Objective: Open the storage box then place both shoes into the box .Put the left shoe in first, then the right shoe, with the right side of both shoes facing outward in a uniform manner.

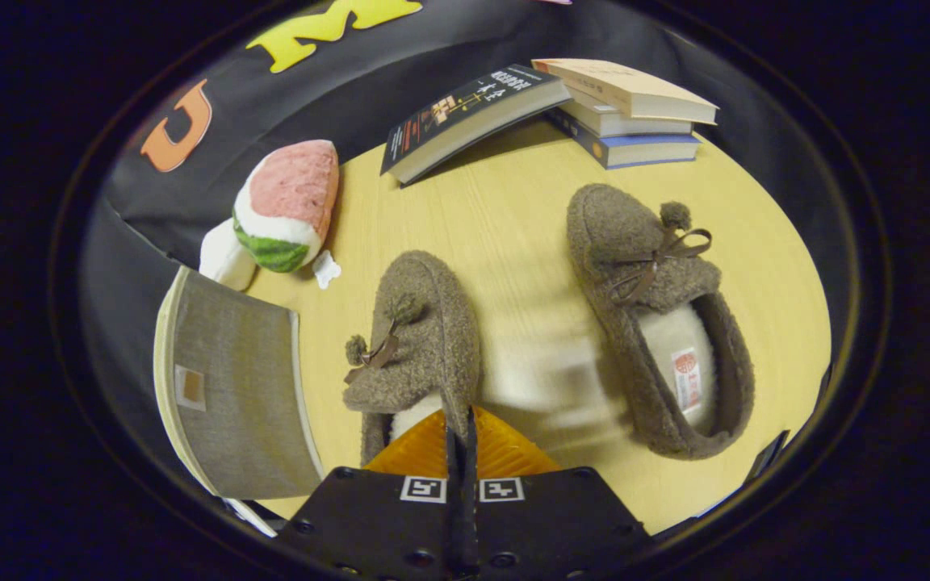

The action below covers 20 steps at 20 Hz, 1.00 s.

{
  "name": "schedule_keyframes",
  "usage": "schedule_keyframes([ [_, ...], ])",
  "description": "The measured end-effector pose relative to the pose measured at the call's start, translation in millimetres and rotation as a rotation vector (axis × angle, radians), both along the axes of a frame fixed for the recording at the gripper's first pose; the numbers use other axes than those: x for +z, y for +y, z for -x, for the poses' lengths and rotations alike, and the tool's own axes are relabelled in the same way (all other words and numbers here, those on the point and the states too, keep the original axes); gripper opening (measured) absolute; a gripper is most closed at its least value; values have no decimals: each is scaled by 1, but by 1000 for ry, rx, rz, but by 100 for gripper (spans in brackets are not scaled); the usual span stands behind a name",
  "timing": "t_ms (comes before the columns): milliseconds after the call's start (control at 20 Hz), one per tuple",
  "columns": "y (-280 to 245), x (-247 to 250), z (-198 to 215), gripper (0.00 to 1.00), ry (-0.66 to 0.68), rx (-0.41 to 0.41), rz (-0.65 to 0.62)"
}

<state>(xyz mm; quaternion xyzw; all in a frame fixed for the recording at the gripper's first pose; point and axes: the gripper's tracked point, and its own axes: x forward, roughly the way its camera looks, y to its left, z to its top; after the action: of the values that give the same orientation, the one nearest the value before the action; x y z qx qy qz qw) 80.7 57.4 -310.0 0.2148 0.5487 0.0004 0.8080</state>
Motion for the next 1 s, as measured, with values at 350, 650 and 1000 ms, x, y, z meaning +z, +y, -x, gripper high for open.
schedule_keyframes([
  [350, 35, 90, -1, 0, -120, -6, -45],
  [650, 111, 182, -10, 0, -262, 46, -65],
  [1000, 221, 199, -16, 0, -271, 119, -115],
])
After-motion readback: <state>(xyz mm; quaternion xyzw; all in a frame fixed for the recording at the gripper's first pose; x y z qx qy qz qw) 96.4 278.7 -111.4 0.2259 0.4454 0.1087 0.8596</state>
